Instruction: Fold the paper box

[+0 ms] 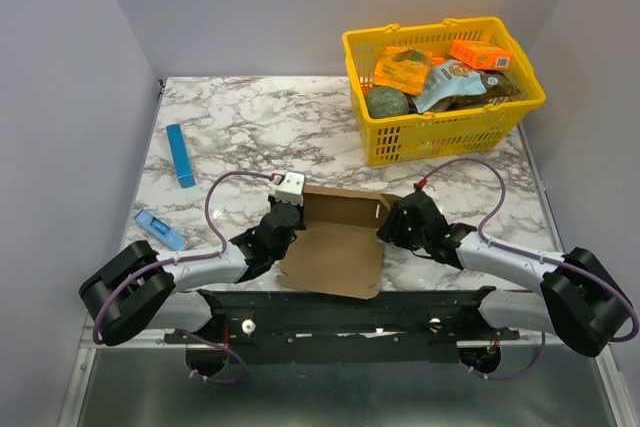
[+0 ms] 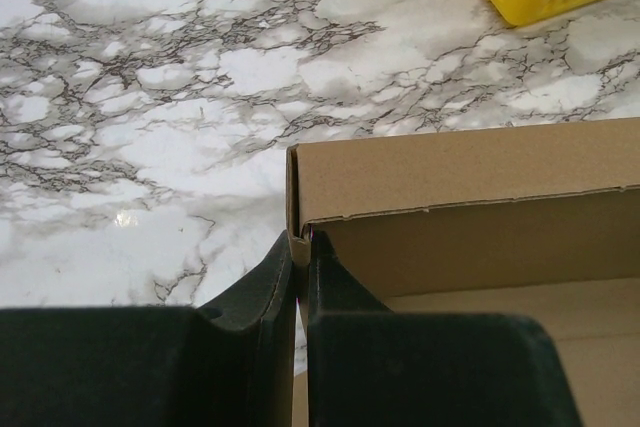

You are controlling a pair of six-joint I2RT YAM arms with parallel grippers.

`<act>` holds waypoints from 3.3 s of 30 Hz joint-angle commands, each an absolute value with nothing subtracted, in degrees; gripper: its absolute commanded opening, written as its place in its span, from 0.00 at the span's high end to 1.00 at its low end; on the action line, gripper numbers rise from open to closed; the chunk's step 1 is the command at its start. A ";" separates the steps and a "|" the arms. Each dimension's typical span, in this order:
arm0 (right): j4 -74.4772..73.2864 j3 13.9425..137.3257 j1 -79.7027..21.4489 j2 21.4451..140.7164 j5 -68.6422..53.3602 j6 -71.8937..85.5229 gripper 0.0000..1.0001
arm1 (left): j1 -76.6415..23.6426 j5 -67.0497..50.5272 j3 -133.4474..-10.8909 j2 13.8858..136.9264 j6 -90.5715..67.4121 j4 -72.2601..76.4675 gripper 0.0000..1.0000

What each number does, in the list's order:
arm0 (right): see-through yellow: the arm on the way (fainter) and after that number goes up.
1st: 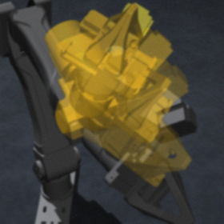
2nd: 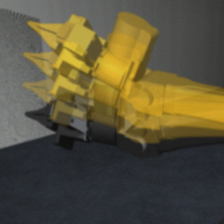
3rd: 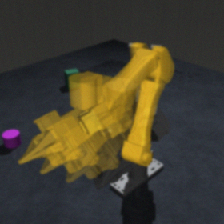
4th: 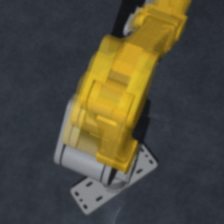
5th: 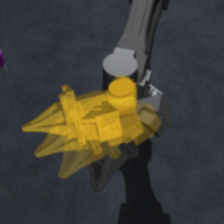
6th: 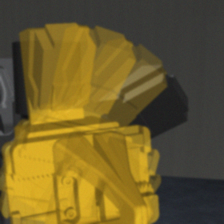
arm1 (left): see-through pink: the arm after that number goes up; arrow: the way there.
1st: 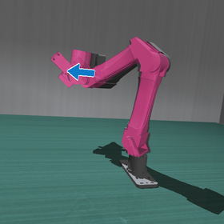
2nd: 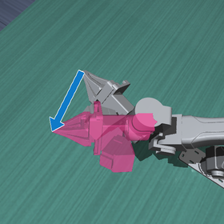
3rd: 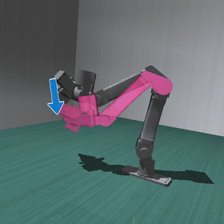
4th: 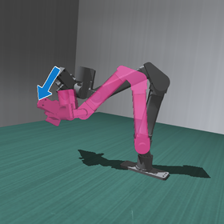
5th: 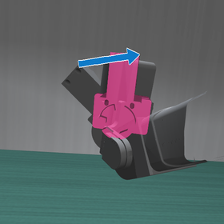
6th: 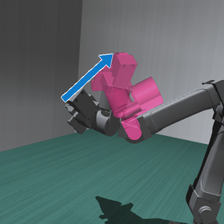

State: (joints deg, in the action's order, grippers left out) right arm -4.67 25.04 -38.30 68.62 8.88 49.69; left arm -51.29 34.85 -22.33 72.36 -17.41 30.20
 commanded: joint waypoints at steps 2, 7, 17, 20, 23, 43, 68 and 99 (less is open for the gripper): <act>-0.71 24.08 -38.58 68.82 10.02 50.54 0.47 | -50.98 33.57 -21.88 70.93 -18.63 31.11 1.00; -0.53 24.61 -38.58 68.38 10.72 49.75 0.53 | -51.06 33.66 -22.06 71.63 -18.11 31.20 1.00; 3.24 24.17 -38.67 68.02 11.95 48.17 0.69 | -51.33 33.40 -23.03 74.09 -17.75 31.64 1.00; 4.04 24.52 -38.85 69.08 12.04 47.73 0.76 | -51.33 33.14 -23.12 74.44 -17.84 31.81 1.00; 4.66 25.31 -39.55 71.01 11.60 47.29 0.79 | -51.42 32.87 -23.29 74.71 -17.84 31.90 1.00; -10.97 40.42 -55.72 81.64 34.71 55.72 0.87 | -53.35 32.43 -24.79 76.90 -18.28 31.82 1.00; -24.05 32.51 -60.03 48.88 26.27 41.48 0.13 | -47.46 34.11 -24.43 73.74 -12.92 26.98 1.00; 3.94 23.83 -30.14 64.51 5.90 46.22 0.30 | -45.08 31.90 -18.99 71.37 -17.49 34.45 1.00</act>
